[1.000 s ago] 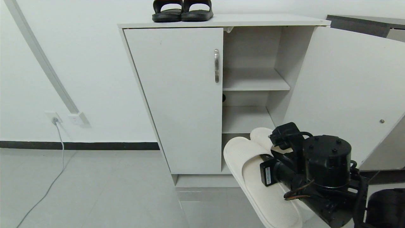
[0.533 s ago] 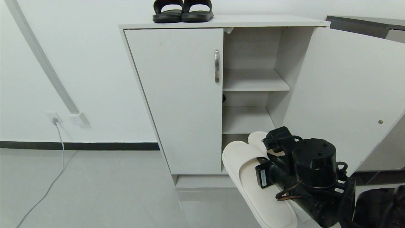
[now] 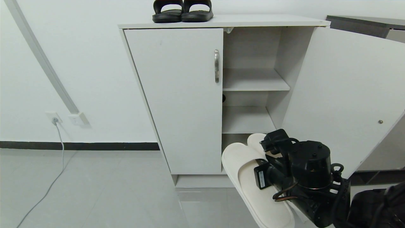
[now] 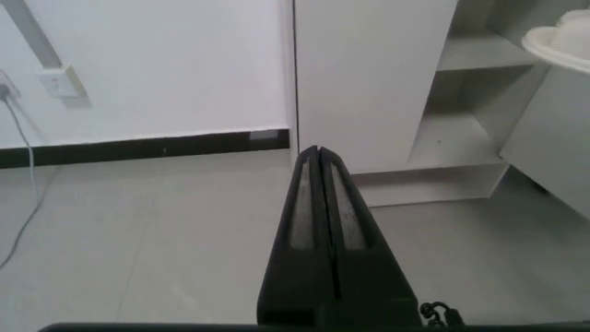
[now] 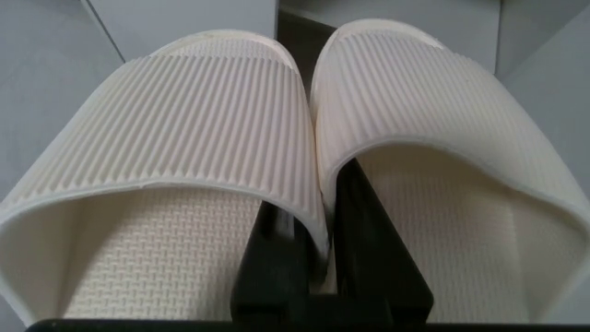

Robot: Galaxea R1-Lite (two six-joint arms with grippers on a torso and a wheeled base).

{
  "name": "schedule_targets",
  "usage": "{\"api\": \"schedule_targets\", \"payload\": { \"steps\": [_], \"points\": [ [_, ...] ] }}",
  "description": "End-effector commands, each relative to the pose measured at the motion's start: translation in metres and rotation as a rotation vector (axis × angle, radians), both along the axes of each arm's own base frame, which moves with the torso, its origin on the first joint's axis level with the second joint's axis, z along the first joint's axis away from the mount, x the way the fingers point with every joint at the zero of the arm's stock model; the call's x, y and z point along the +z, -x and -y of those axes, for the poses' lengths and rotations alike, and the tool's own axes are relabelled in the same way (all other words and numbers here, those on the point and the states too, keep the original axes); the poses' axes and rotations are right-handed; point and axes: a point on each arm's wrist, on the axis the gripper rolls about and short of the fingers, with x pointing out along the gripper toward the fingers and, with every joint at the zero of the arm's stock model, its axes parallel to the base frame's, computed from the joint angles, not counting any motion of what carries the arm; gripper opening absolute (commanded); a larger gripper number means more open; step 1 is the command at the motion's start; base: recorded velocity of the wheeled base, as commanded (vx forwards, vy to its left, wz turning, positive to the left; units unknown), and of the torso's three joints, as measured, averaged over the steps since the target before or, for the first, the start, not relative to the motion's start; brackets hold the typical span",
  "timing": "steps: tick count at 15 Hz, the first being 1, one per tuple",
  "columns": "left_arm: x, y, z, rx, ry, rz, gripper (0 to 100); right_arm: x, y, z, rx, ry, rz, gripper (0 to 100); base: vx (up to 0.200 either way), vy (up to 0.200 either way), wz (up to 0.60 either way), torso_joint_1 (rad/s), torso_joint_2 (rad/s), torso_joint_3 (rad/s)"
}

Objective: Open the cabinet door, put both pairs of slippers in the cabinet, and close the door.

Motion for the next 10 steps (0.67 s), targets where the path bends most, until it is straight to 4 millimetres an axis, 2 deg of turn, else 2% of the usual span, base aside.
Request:
{"api": "schedule_targets", "payload": {
  "steps": [1, 5, 9, 10],
  "points": [
    [-0.001, 0.0, 0.0, -0.004, -0.002, -0.001, 0, -0.002, -0.001, -0.002, 0.002, 0.004, -0.004, 0, 0.0, 0.0, 0.0, 0.0, 0.0, 0.0],
    [-0.001, 0.0, 0.0, 0.01, 0.042, -0.001, 0, 0.003, -0.013, -0.019, -0.022, -0.027, 0.025, 0, 0.0, 0.0, 0.0, 0.0, 0.0, 0.0],
    [-0.001, 0.0, 0.0, 0.013, 0.042, -0.001, 0, 0.01, -0.041, -0.043, -0.227, -0.095, 0.098, 0, 0.0, 0.0, 0.0, 0.0, 0.0, 0.0],
    [-0.001, 0.0, 0.0, 0.012, 0.042, -0.001, 0, 0.01, -0.042, -0.045, -0.244, -0.1, 0.102, 0, 0.0, 0.0, 0.0, 0.0, 0.0, 0.0]
  ]
}}
